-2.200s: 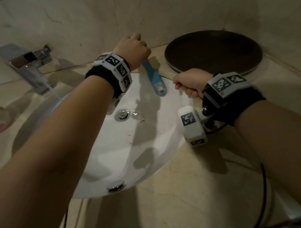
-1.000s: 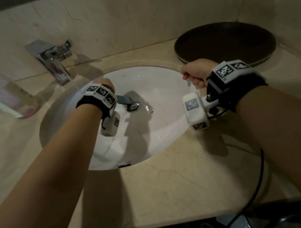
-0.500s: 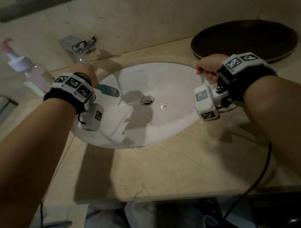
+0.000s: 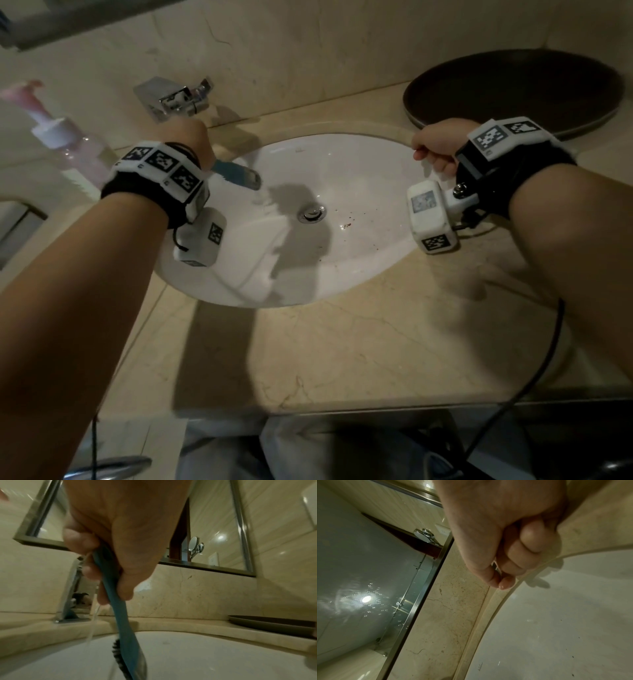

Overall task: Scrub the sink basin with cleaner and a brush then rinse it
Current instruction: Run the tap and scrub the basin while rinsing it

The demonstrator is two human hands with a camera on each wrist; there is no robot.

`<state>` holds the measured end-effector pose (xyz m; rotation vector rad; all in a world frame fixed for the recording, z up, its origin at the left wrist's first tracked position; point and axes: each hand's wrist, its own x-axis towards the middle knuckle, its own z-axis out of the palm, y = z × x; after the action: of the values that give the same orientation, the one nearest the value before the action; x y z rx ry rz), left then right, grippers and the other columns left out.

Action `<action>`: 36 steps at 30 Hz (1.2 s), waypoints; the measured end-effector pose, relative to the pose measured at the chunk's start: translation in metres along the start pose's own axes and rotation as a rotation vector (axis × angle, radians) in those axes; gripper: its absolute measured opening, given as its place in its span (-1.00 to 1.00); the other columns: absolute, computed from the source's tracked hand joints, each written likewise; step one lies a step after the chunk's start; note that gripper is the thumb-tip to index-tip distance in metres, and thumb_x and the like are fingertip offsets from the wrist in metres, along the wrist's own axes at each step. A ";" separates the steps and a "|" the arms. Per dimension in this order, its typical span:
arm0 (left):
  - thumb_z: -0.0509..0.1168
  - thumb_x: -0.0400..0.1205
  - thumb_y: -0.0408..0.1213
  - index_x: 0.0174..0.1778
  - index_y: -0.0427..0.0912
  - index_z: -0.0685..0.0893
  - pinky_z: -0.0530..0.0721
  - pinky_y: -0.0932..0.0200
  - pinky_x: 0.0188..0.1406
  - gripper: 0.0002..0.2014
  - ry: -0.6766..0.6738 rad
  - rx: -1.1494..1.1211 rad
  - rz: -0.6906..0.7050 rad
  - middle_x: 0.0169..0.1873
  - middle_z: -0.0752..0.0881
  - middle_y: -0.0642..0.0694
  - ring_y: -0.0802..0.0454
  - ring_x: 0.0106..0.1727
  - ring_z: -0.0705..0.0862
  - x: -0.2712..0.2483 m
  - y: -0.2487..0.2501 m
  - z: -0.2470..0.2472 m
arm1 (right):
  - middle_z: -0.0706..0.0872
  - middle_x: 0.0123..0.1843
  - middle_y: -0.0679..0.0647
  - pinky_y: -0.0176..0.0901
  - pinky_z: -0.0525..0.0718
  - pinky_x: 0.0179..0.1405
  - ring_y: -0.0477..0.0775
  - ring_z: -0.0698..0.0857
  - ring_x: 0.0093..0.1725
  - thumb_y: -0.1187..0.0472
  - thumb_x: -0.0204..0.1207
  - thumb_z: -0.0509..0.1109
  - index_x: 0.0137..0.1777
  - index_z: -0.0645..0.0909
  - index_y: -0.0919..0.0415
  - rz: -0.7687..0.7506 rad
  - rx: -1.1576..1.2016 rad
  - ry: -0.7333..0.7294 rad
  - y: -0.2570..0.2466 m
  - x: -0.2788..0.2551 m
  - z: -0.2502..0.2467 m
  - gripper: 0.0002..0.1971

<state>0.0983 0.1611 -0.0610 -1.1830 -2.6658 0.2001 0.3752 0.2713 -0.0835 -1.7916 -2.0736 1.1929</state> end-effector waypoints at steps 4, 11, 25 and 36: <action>0.31 0.62 -0.20 0.05 -0.38 0.74 0.64 -0.06 0.09 -0.71 -0.157 -0.042 0.170 -0.01 0.73 -0.32 -0.27 0.05 0.69 -0.003 0.034 -0.001 | 0.39 -0.46 -0.02 -0.34 0.32 -0.73 -0.09 0.30 -0.51 0.20 0.69 0.08 -0.37 0.37 0.20 -0.007 0.007 -0.013 0.001 0.000 0.001 -0.65; 0.26 0.65 -0.28 0.06 -0.39 0.74 0.50 0.24 -0.37 -0.74 -0.402 -0.234 0.172 -0.43 0.64 -0.09 0.00 -0.39 0.53 -0.001 0.086 0.026 | 0.39 -0.47 -0.03 -0.38 0.26 -0.75 -0.10 0.31 -0.54 0.21 0.68 0.10 -0.38 0.38 0.19 -0.013 0.015 0.010 0.003 0.004 0.002 -0.65; 0.22 0.67 -0.30 -0.25 -0.26 0.60 0.38 0.44 -0.72 -0.80 -0.602 -0.406 0.132 -0.77 0.62 0.06 0.04 -0.51 0.41 -0.014 0.111 0.095 | 0.35 -0.51 -0.03 -0.51 0.10 -0.93 -0.17 0.28 -0.85 0.22 0.66 0.11 -0.40 0.36 0.18 -0.025 0.100 0.015 0.005 0.011 0.007 -0.65; 0.08 0.71 -0.49 -0.43 -0.27 0.62 0.32 0.51 -0.88 -0.60 -0.888 -0.578 0.150 -0.87 0.52 0.00 0.28 -0.87 0.45 -0.027 0.090 0.093 | 0.34 -0.53 -0.06 -0.54 0.09 -0.90 -0.21 0.17 -0.94 0.20 0.65 0.14 -0.37 0.36 0.15 0.009 0.181 0.011 0.006 0.017 0.008 -0.69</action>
<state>0.1573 0.1977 -0.1735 -1.7934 -3.5493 -0.0568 0.3708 0.2826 -0.0990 -1.7225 -1.8861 1.3230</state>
